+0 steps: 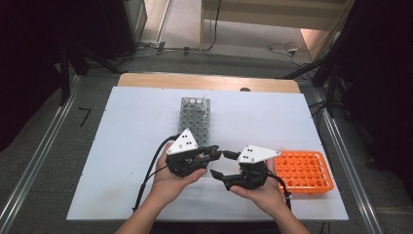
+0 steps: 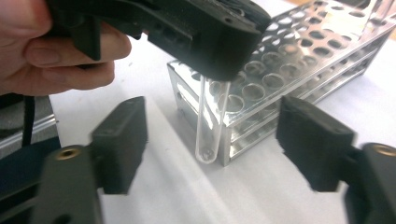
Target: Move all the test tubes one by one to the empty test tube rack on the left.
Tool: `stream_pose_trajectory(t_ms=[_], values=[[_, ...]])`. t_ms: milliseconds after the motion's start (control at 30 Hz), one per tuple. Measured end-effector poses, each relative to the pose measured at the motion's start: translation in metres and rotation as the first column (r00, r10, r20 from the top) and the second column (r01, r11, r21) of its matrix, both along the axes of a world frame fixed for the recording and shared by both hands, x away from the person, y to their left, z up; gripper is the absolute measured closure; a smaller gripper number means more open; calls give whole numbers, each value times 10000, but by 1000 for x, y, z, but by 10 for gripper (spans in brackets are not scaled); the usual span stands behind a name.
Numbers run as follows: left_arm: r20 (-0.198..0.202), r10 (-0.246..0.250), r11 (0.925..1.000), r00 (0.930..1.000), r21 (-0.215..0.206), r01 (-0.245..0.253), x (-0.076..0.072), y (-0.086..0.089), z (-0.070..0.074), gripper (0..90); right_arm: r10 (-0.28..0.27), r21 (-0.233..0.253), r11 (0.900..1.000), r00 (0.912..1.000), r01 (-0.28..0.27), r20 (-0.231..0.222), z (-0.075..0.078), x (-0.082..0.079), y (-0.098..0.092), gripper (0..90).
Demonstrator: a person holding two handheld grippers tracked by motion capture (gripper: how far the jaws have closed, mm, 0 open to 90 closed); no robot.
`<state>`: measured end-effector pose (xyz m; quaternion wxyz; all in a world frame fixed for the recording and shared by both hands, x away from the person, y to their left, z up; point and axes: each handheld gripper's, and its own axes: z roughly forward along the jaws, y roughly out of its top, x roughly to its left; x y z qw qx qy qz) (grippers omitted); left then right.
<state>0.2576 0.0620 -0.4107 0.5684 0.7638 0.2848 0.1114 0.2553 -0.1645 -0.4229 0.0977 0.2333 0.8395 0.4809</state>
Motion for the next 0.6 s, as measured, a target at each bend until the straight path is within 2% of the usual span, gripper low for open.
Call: stream_pose_trajectory(t_ms=[100, 233, 400, 467, 600], values=[[12, 113, 9999, 9999, -68, -112, 3, 4, 2, 750, 3, 151, 9999, 9999, -5, 109, 3, -1, -7, 98], [-6, 291, 9995, 9996, -83, -291, 10, 9, 4, 750, 115, 216, 9997, 9997, -120, 206, 4, -2, -17, 11], [60, 583, 9982, 9983, -104, -582, 22, 13, 9, 750, 23, 465, 9989, 9998, -32, 195, 7, -1, -33, 0], [145, 680, 9977, 9976, 5, -680, 27, 14, 12, 750, -92, 552, 9984, 9997, 79, 228, 8, -2, -39, 0], [242, 863, 9962, 9960, 88, -866, 38, 16, 17, 750, -279, 529, 9983, 9992, 264, 278, 7, -4, -52, 0]])
